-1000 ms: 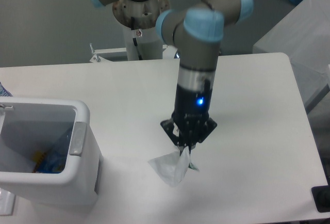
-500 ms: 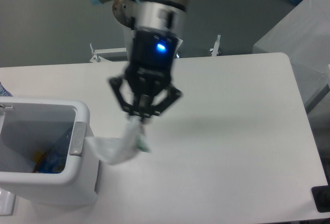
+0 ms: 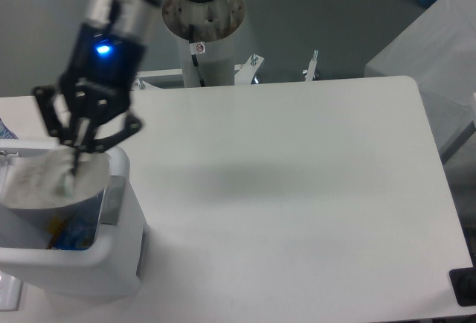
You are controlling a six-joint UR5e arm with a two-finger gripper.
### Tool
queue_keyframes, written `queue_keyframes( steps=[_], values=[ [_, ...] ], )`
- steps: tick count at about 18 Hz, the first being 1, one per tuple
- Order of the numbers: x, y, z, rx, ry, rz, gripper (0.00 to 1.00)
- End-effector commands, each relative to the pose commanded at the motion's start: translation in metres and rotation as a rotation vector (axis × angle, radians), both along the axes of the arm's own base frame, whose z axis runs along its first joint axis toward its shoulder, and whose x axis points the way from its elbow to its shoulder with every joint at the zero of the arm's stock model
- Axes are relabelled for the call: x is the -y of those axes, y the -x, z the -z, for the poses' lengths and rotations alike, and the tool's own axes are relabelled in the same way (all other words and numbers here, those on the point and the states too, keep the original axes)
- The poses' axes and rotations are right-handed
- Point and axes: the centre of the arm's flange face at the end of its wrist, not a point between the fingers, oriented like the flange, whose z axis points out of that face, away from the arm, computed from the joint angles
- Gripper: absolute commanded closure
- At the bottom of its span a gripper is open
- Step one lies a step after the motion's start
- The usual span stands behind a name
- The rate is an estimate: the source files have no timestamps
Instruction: Place the trash in the trash can
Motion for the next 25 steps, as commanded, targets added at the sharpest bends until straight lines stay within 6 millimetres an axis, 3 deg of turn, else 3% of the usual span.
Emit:
queue_keyframes(
  steps=[6,10,11,13,14,18,19,21,25],
  values=[
    [-0.006,0.002,0.035,-0.03,0.048,0.046,0.88],
    [-0.013,0.007,0.048,-0.013,0.069,0.04,0.62],
    [-0.014,0.005,0.047,-0.012,0.067,0.041,0.48],
    [-0.015,0.006,0.045,-0.018,0.062,0.043,0.13],
    [-0.016,0.007,0.041,-0.025,0.054,0.045,0.02],
    [-0.021,0.013,0.011,-0.052,0.005,0.033,0.0],
    [-0.02,0.021,-0.002,-0.073,-0.019,0.025,0.0],
    [-0.009,0.069,-0.025,-0.095,-0.052,-0.054,0.0],
    [0.021,0.141,-0.041,-0.118,-0.071,-0.174,0.0]
  ],
)
